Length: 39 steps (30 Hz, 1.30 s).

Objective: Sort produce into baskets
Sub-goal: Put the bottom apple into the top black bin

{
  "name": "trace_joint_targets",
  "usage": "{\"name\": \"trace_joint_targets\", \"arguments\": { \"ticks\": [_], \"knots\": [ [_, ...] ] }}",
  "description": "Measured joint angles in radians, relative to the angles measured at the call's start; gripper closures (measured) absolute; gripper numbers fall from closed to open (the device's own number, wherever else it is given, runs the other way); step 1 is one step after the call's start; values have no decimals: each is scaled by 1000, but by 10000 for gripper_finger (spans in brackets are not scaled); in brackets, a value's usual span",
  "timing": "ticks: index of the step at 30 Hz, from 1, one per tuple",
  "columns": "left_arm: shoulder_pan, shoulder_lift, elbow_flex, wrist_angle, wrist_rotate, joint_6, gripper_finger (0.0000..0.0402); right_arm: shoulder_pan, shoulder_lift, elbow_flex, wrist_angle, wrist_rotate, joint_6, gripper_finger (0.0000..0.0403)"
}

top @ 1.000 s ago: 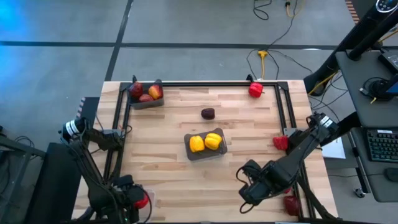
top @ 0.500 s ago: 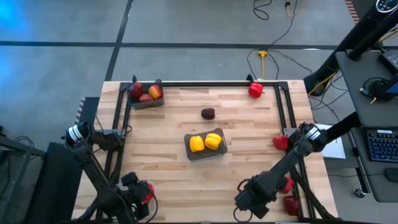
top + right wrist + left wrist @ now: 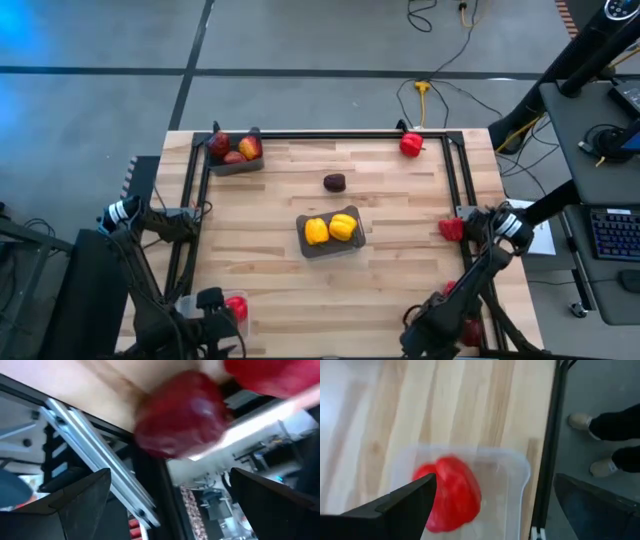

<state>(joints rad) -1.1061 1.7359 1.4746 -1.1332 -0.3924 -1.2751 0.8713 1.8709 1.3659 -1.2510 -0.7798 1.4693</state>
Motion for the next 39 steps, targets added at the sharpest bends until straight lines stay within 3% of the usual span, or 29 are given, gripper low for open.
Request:
{"name": "trace_joint_targets", "arguments": {
  "ticks": [3, 9, 22, 31, 39],
  "knots": [
    [0, 0, 62, -52, -37, 36, 19, 27, 0, -53, 121, -33, 34, 3],
    [4, -1, 136, -147, -153, 44, 19, 36, -1, -122, 115, -68, 39, 3],
    [17, 8, 144, 240, -141, 239, 19, 36, -10, -272, 327, -97, 76, 2],
    [17, 13, 147, 209, -133, 245, 19, 37, -9, -286, 330, -41, 66, 2],
    [17, 13, 164, 148, -211, 330, 19, 37, -6, -258, 318, -33, 82, 17]
  ]
}}
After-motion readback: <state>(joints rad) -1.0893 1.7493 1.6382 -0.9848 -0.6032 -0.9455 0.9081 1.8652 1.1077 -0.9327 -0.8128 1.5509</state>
